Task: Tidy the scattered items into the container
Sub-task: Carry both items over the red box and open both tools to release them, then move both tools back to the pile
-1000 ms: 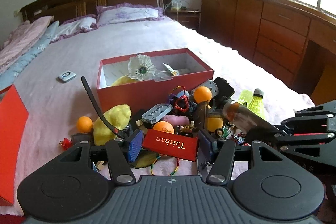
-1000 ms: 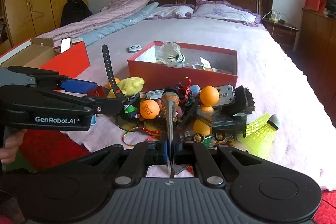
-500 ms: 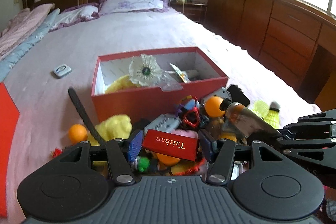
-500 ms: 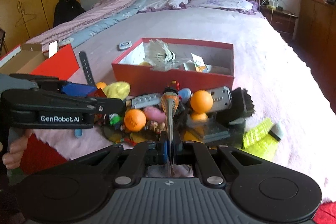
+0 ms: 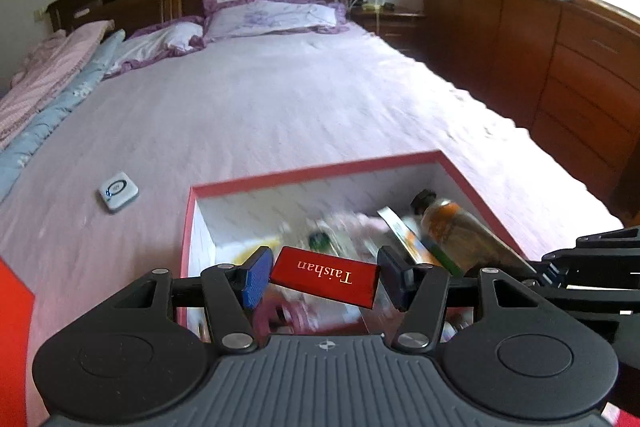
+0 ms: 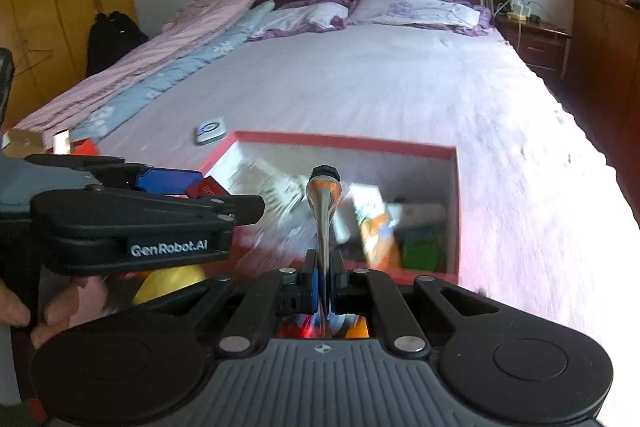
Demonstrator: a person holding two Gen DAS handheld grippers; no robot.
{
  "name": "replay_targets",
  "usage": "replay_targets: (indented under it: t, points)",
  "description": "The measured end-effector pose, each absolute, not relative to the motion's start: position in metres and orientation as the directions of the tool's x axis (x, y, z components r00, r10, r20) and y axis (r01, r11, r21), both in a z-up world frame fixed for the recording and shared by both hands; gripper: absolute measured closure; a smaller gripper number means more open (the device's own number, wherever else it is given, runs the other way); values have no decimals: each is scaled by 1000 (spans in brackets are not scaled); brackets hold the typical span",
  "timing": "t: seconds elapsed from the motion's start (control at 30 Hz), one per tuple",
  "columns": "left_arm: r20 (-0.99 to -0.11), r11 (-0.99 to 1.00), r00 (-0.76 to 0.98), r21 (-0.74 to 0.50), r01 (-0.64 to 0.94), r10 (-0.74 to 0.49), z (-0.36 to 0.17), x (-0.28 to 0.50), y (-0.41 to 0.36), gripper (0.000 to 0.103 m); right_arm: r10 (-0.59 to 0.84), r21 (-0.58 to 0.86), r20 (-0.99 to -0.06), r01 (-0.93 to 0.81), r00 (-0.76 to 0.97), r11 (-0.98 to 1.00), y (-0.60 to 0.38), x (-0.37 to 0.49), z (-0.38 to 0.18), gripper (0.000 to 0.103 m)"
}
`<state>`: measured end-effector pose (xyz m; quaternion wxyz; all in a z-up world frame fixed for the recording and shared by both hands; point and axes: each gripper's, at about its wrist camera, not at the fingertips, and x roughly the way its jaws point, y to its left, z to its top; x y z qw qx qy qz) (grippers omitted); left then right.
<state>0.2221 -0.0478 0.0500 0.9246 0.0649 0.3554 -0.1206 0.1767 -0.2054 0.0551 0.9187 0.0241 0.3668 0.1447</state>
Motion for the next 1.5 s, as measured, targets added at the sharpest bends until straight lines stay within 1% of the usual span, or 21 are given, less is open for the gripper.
replay_targets:
  t: [0.07, 0.13, 0.17, 0.23, 0.27, 0.33, 0.4, 0.47, 0.5, 0.53, 0.7, 0.83, 0.9, 1.03, 1.23, 1.37, 1.5]
  points:
    - [-684, 965, 712, 42, 258, -161, 50, 236, -51, 43, 264, 152, -674, -221, 690, 963, -205, 198, 53, 97]
    - [-694, 969, 706, 51, 242, -140, 51, 248, -53, 36, 247, 166, -688, -184, 683, 969, -206, 218, 51, 87]
    - [-698, 972, 706, 67, 224, -114, 52, 251, -54, 34, 233, 165, -697, -163, 678, 973, -207, 225, 50, 86]
    - [-702, 978, 708, 91, 190, -73, 56, 252, -54, 25, 210, 161, -715, -136, 667, 978, -209, 232, 50, 73]
    - [-701, 981, 710, 86, 175, -65, 58, 250, -51, 24, 201, 160, -722, -123, 662, 979, -210, 233, 51, 69]
    - [-706, 987, 705, 68, 149, -58, 62, 244, -46, 17, 192, 166, -734, -101, 652, 981, -214, 234, 53, 52]
    - [-719, 991, 693, 42, 127, -59, 65, 236, -41, 15, 201, 179, -749, -99, 631, 979, -219, 229, 55, 46]
    - [-723, 992, 689, 43, 115, -48, 68, 225, -38, 7, 208, 182, -770, -104, 604, 978, -222, 221, 56, 43]
    - [-725, 993, 687, 48, 109, -40, 69, 219, -37, 2, 211, 184, -779, -107, 590, 977, -223, 218, 57, 40]
    - [-728, 993, 685, 53, 102, -32, 69, 214, -36, 1, 214, 185, -789, -110, 576, 977, -224, 214, 58, 38]
    - [-770, 998, 638, 47, 49, 5, 66, 190, -30, 1, 236, 200, -818, -125, 524, 972, -221, 185, 57, 34]
    - [-775, 999, 632, 24, 42, -8, 71, 166, -25, 1, 245, 193, -826, -153, 507, 969, -214, 161, 54, 29]
    - [-775, 999, 632, -1, 38, -24, 74, 156, -22, 0, 240, 180, -831, -166, 502, 970, -212, 152, 53, 28]
    - [-774, 1000, 633, 2, 25, -14, 74, 147, -18, 0, 221, 157, -841, -169, 494, 973, -210, 136, 52, 27]
    - [-772, 1000, 635, -8, 12, -14, 72, 138, -17, 1, 234, 172, -843, -168, 485, 971, -213, 123, 52, 27]
    - [-766, 1000, 643, 23, 1, 17, 73, 132, -18, 0, 243, 171, -844, -190, 478, 967, -210, 119, 49, 27]
    - [-770, 1000, 638, -2, -20, 11, 73, 130, -14, 1, 256, 182, -840, -196, 479, 964, -209, 117, 49, 27]
